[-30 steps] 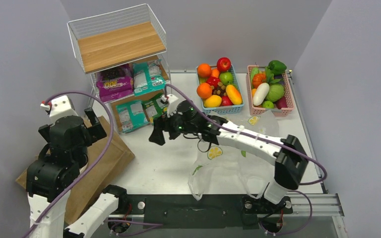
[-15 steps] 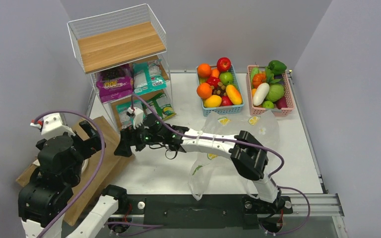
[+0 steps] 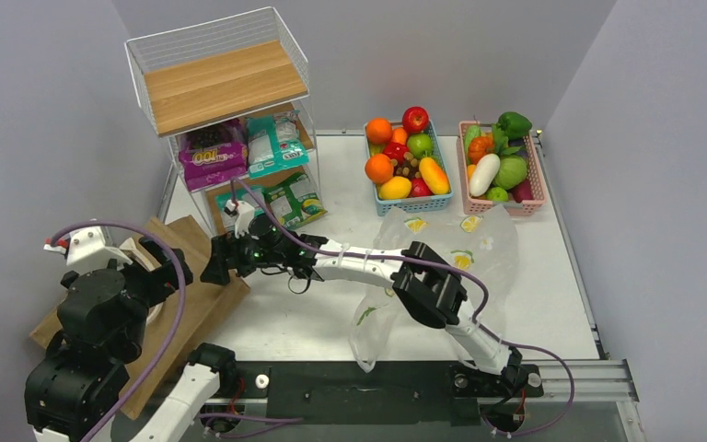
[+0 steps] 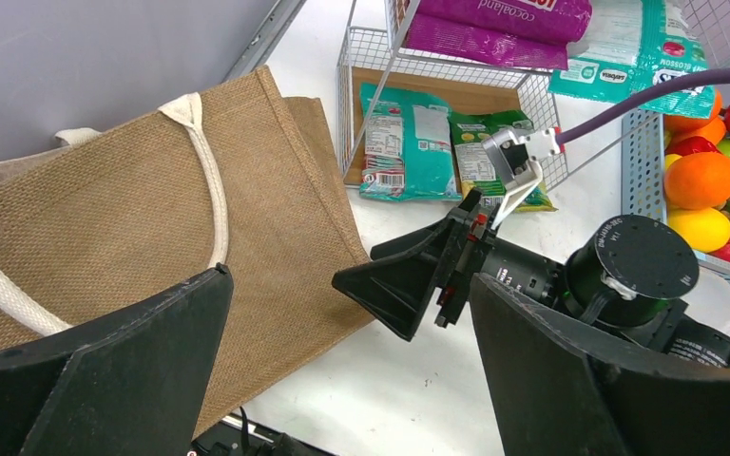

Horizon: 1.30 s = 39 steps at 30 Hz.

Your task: Place the food into the grocery bag and tie it

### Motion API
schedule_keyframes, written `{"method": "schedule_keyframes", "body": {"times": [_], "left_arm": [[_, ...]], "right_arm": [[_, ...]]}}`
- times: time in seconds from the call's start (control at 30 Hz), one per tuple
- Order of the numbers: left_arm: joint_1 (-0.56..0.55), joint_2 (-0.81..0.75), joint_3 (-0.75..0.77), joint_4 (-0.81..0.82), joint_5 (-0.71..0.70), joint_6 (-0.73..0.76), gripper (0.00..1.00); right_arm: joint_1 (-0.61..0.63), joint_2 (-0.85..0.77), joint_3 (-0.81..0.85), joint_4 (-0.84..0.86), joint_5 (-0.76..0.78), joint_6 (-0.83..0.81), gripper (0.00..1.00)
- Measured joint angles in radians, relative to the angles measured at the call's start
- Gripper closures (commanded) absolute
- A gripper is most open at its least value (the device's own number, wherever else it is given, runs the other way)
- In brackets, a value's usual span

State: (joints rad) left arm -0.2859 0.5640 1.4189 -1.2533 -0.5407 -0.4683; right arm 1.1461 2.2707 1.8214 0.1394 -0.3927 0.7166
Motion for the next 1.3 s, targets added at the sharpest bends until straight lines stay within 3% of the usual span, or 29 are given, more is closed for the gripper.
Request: {"method": "schedule_keyframes", "body": {"times": [0.2,0.33,0.43,0.47,0.73,1.13,1.3], "left_arm": [[0.0,-0.012,-0.008,0.0,0.004,-0.001,0.05],[0.0,-0.013,-0.014,0.0,0.004,-0.001,0.05],[0.0,-0.019,-0.022,0.0,0.004,-0.003,0.05],[0.0,-0.022,-0.024,-0.001,0.004,-0.004,0.05],[0.0,-0.029,-0.026,-0.001,0.004,-0.02,0.05],[0.0,0.066,0.087,-0.003,0.024,0.02,0.04],[0.0,0.117,0.103,0.0,0.042,0.063,0.03]], "right_arm": [[0.001,0.032,0.03,-0.024,0.011,-0.006,0.4],[0.006,0.034,0.03,-0.053,0.011,-0.015,0.67],[0.014,0.034,0.03,-0.067,0.011,-0.026,0.97],[0.016,0.034,0.03,-0.073,0.009,-0.028,1.0],[0.021,-0.03,-0.047,-0.119,0.022,-0.108,1.0],[0.006,-0.524,-0.502,-0.182,0.166,-0.33,1.0],[0.005,-0.654,-0.655,-0.2,0.272,-0.423,1.0]]}}
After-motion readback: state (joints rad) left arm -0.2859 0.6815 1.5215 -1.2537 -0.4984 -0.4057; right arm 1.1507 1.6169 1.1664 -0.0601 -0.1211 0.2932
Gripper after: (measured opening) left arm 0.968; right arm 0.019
